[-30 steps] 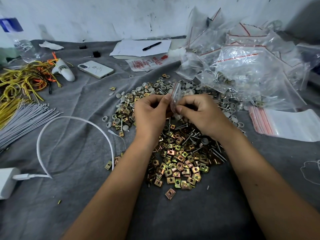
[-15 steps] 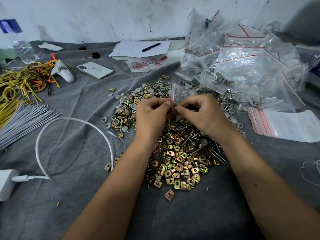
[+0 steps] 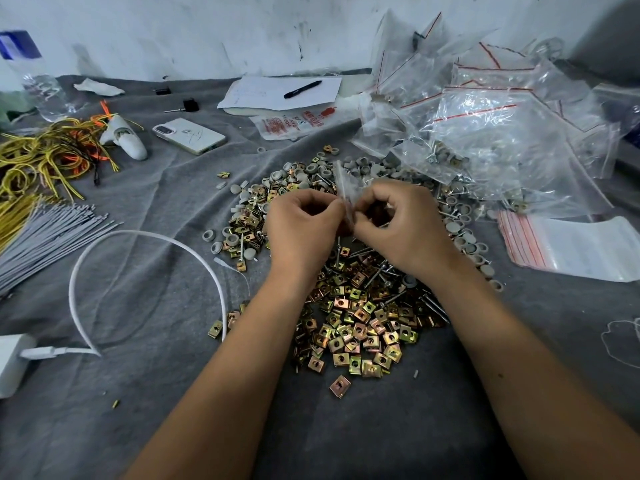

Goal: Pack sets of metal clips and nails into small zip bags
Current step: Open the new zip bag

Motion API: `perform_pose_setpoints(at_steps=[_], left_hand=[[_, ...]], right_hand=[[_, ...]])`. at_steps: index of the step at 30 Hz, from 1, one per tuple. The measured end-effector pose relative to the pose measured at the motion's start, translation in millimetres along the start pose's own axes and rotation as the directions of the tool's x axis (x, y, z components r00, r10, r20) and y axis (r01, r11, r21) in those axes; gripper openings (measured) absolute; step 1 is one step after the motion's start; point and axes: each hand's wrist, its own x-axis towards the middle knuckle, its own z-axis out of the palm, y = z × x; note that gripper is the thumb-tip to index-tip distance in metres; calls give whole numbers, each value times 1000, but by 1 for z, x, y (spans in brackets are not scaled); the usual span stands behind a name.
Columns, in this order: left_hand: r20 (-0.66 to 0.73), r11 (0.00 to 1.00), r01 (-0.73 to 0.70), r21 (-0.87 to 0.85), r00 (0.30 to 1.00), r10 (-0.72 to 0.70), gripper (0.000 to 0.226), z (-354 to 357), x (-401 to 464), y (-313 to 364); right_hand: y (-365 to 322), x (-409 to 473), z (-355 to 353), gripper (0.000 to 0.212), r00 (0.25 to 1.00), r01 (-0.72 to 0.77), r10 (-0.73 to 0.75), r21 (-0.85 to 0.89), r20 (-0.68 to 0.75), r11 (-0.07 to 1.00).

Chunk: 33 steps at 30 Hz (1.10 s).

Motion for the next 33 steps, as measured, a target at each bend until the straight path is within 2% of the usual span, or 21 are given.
perform_pose_setpoints(at_steps=[2, 5, 9, 12, 15, 18, 21, 24, 27, 30, 33], left_hand=[[21, 995, -81, 52, 997, 80, 5, -1, 0, 1], [89, 980, -170, 101, 983, 162, 7, 1, -4, 1], [159, 982, -170, 82, 975, 155, 5, 1, -5, 3], [158, 989, -144, 44, 978, 135, 7, 0, -5, 5], [104, 970, -209, 127, 975, 197, 11, 3, -9, 6], [37, 939, -271, 213, 962, 269, 13, 10, -15, 7], [-125, 941, -255, 223, 950, 287, 11, 7, -11, 8], [-243, 902, -294, 316, 894, 376, 11, -2, -7, 8], [-165, 823, -400, 403, 853, 496, 8, 4, -13, 7], [-47, 791, -431, 435, 866, 498, 16, 12, -16, 4], [-58, 789, -414, 454, 870, 490, 18, 10, -13, 2]], right_hand=[[-1, 0, 0, 11, 997, -64, 66, 60, -27, 996], [-3, 1, -3, 32, 992, -127, 124, 117, 28, 985], [-3, 2, -6, 23, 992, -123, 119, 209, 30, 970], [-1, 2, -8, 26, 992, -123, 116, 244, 44, 962], [-3, 2, -6, 27, 996, -84, 77, 188, 44, 979], [-4, 2, -7, 29, 999, -44, 47, 142, -14, 989], [1, 1, -13, 26, 993, -35, 50, 134, -110, 990], [4, 2, -8, 26, 965, -42, 28, -47, -260, 998], [1, 2, -3, 22, 942, -49, 0, -138, -335, 989], [-1, 1, -7, 19, 957, 62, -76, -60, -278, 996], [-3, 1, -6, 22, 968, 102, -99, 0, -229, 995]])
